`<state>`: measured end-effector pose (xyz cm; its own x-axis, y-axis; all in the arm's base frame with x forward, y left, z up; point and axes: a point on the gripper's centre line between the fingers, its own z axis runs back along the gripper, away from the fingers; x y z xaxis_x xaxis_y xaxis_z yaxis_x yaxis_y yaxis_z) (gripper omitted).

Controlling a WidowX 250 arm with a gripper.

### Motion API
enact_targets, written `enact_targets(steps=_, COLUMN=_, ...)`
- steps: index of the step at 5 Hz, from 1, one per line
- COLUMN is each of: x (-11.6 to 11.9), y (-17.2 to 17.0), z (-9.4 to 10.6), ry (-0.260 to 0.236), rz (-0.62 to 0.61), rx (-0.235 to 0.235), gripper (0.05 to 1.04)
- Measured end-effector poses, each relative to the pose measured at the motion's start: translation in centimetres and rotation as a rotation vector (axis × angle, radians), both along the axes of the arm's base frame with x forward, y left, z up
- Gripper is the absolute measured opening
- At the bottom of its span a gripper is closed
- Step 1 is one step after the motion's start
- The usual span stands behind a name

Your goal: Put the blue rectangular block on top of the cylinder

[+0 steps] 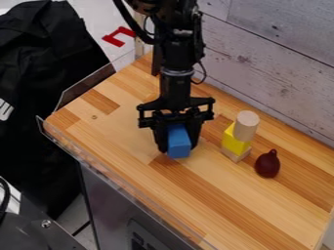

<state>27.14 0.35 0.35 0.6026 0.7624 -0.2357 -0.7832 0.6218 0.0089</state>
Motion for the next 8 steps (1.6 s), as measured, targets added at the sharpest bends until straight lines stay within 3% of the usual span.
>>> enact_targets(steps=1, x=0.5, y=0.1, z=2.8, ry=-0.082, rz=0.018, rx=0.018, gripper=0.586)
enact_targets(steps=2, x=1.1, y=-0.2, z=6.9, ry=-0.210, rz=0.060, rx=0.038, gripper=0.586)
enact_targets(steps=3, x=1.9, y=-1.6, z=9.2, ry=-0.263, rz=0.065, rx=0.042, gripper=0.586)
enact_targets(steps=4, x=3.2, y=-4.3, z=11.6, ry=-0.285, rz=0.047, rx=0.042, gripper=0.586)
enact_targets(steps=5, x=4.2, y=-7.1, z=12.2, ry=-0.255, rz=0.029, rx=0.068, gripper=0.586)
enact_targets(steps=6, x=4.1, y=-8.9, z=12.4, ry=-0.233, rz=0.034, rx=0.052, gripper=0.586)
enact_targets(steps=7, x=4.3, y=-9.4, z=12.5, ry=-0.247, rz=0.054, rx=0.027, gripper=0.586)
enact_targets(steps=8, x=3.6, y=-9.3, z=11.3, ry=-0.212, rz=0.061, rx=0.026, gripper=0.586)
